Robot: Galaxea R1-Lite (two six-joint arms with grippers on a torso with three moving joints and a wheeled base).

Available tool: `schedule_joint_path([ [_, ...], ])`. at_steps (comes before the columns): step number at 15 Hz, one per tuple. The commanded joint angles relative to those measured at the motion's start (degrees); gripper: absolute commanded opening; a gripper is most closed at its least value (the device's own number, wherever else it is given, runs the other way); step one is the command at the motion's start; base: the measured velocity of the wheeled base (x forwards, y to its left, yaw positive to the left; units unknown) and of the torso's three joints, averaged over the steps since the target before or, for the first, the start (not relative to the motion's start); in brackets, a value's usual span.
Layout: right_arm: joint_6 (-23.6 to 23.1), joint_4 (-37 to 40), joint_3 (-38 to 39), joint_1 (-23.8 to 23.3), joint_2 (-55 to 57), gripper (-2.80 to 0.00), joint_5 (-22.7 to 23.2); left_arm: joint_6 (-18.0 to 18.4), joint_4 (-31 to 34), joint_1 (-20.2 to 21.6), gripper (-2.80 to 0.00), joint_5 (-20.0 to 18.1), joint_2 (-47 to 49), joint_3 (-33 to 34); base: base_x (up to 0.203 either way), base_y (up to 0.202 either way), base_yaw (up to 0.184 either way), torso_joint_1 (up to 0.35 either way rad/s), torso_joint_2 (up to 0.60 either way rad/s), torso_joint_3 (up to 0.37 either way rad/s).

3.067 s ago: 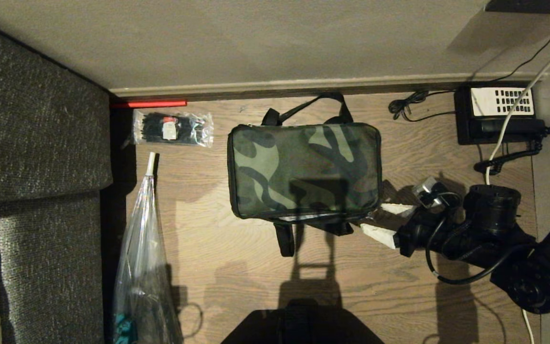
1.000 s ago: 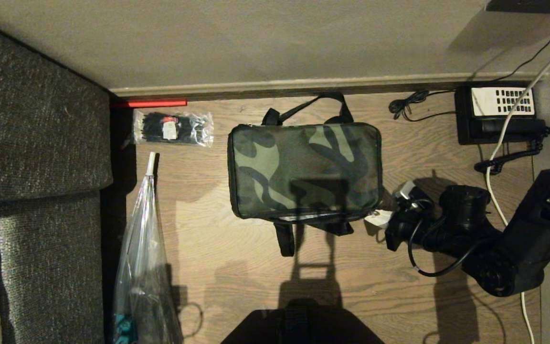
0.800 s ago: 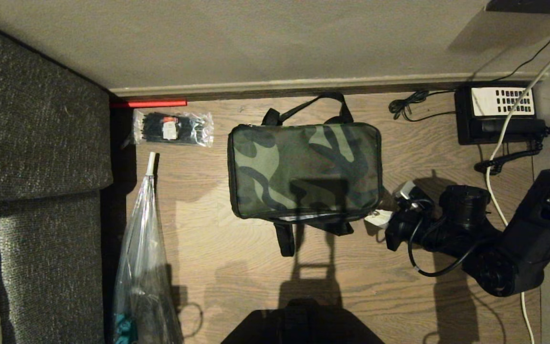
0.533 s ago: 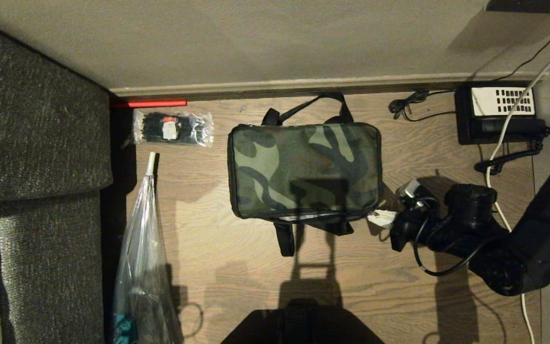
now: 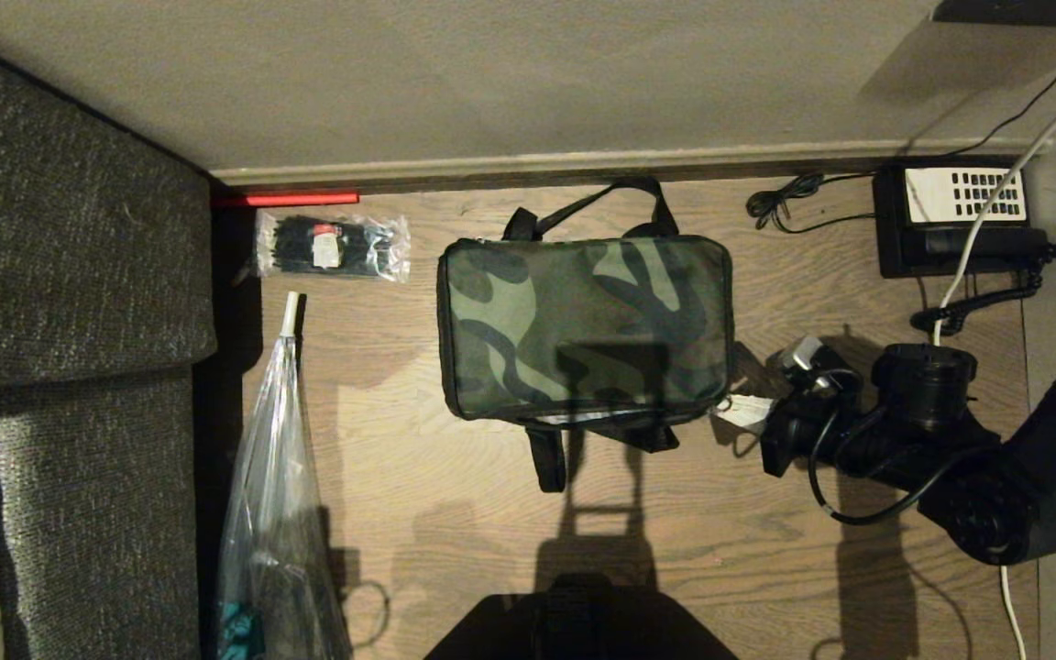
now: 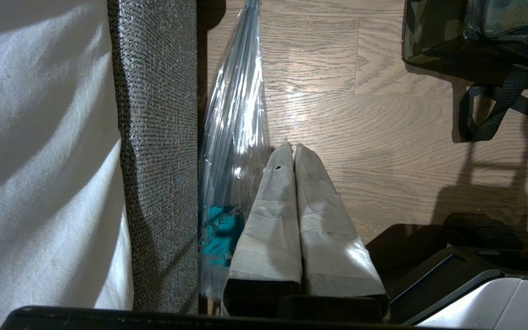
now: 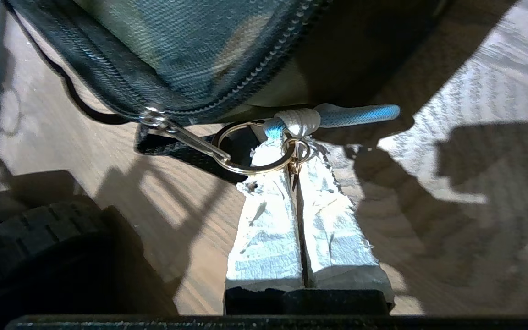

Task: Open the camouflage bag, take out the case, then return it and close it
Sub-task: Open the top of the storage box

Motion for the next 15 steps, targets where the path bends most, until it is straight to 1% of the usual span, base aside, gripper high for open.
schedule_joint_path([
  [1,1.3,6.2,0.2,-2.8,-4.1,-2.8,5.1,0.0,0.0,0.0,-2.8,0.0,0.0,0.2,0.0,0.0,0.0,0.0,0.0,0.0],
  [3,2.9,14.6,0.7,-7.1,-9.7,-2.8,13.1,0.0,0.0,0.0,-2.8,0.0,0.0,0.2,0.0,0.0,0.0,0.0,0.0,0.0],
  [4,3.1,15.5,1.0,-8.4,-10.8,-2.8,15.2,0.0,0.0,0.0,-2.8,0.0,0.0,0.2,0.0,0.0,0.0,0.0,0.0,0.0],
  [7,2.8,15.7,2.1,-9.8,-11.9,-2.8,15.5,0.0,0.0,0.0,-2.8,0.0,0.0,0.2,0.0,0.0,0.0,0.0,0.0,0.0],
  [12,2.7,15.6,2.3,-9.9,-11.8,-2.8,15.7,0.0,0.0,0.0,-2.8,0.0,0.0,0.2,0.0,0.0,0.0,0.0,0.0,0.0],
  [15,2.5,15.0,1.9,-10.7,-11.3,-2.8,15.6,0.0,0.0,0.0,-2.8,0.0,0.0,0.2,0.0,0.0,0.0,0.0,0.0,0.0],
])
